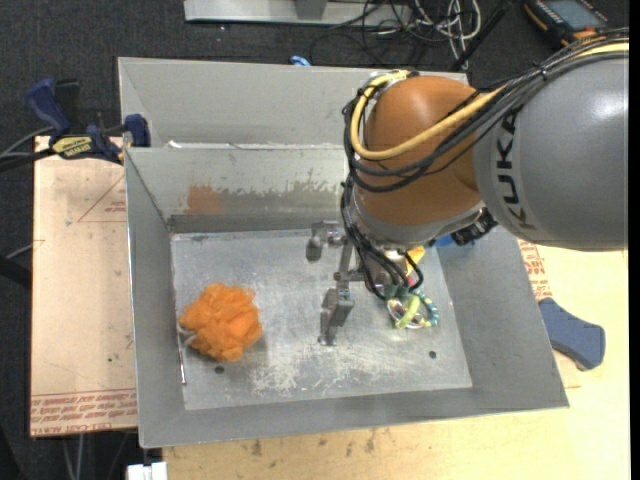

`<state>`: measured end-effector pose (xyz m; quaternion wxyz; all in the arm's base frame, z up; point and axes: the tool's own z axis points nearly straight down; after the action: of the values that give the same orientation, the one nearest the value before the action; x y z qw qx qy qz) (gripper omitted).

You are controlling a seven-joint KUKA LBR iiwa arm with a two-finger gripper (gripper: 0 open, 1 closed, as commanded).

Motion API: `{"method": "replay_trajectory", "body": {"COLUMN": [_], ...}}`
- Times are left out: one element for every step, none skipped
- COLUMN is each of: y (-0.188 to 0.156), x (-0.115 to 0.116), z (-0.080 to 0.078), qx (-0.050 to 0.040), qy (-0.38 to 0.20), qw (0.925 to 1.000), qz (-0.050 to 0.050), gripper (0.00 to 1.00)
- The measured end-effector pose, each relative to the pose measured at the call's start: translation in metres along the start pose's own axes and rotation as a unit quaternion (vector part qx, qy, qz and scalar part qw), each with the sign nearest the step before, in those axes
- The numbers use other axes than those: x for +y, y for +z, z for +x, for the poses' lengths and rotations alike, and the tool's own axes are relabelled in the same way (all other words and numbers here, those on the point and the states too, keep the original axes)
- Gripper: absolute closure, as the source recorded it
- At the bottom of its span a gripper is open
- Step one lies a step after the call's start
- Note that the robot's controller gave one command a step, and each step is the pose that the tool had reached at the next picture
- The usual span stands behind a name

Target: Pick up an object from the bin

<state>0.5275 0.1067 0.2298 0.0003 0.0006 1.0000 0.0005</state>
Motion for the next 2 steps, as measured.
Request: {"method": "replay_trajectory", "body": {"y": [0.015, 0.067], "x": [-0.017, -0.014], "z": [0.008, 0.009], "qx": [-0.0013, -0.0033], "qy": [0.001, 0.061], "qw": [1.0, 0.9981], "qz": [-0.001, 0.0], "gripper": [0.0, 0.0]}}
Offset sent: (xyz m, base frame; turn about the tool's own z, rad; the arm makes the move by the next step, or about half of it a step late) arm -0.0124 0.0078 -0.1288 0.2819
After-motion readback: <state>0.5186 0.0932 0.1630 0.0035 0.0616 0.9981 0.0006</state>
